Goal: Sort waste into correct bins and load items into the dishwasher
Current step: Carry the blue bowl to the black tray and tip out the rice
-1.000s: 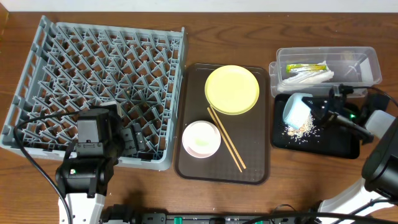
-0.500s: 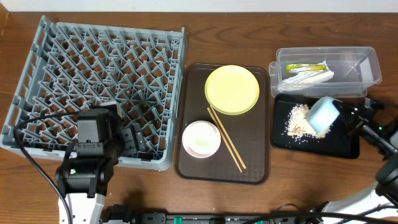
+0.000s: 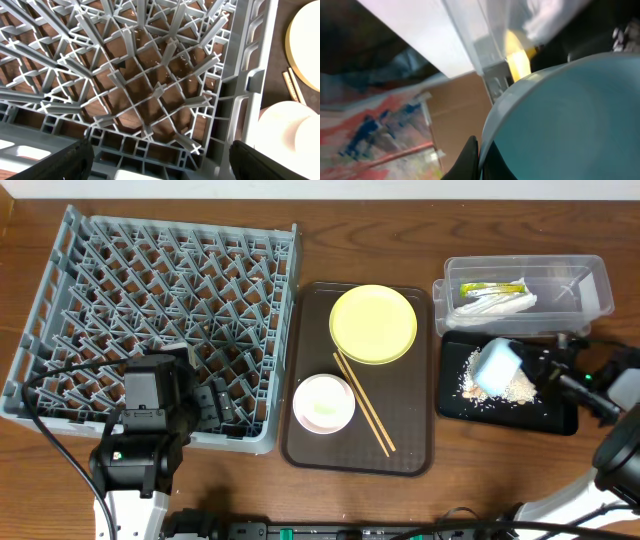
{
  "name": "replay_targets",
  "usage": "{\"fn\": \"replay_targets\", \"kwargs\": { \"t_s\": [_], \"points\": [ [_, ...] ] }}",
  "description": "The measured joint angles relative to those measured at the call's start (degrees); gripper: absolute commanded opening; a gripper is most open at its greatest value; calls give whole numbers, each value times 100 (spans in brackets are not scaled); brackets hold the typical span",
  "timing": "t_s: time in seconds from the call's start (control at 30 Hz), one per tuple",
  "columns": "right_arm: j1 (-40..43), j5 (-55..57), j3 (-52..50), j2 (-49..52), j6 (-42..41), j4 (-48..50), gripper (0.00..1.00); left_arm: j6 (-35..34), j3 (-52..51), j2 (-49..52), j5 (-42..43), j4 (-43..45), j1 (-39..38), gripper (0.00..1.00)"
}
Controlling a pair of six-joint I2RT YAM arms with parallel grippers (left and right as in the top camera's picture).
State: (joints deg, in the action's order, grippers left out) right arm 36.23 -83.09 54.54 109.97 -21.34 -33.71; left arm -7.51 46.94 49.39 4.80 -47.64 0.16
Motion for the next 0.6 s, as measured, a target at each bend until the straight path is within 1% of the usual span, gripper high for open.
{"fn": "replay_targets", "kwargs": {
  "t_s": [0.1,0.2,0.43,0.6],
  "points": [
    [-210,232,-2,-103,232,-348,1,0,0,0,-2,2,0,90],
    [-358,621,-2,-437,398,-527,1,0,0,0,-2,2,0,89],
    [-629,1499,-4,-1884,511,-634,1,0,0,0,-2,2,0,90],
    [-1217,2371,-4,-2673,579,-505,1,0,0,0,-2,2,0,89]
  ]
}}
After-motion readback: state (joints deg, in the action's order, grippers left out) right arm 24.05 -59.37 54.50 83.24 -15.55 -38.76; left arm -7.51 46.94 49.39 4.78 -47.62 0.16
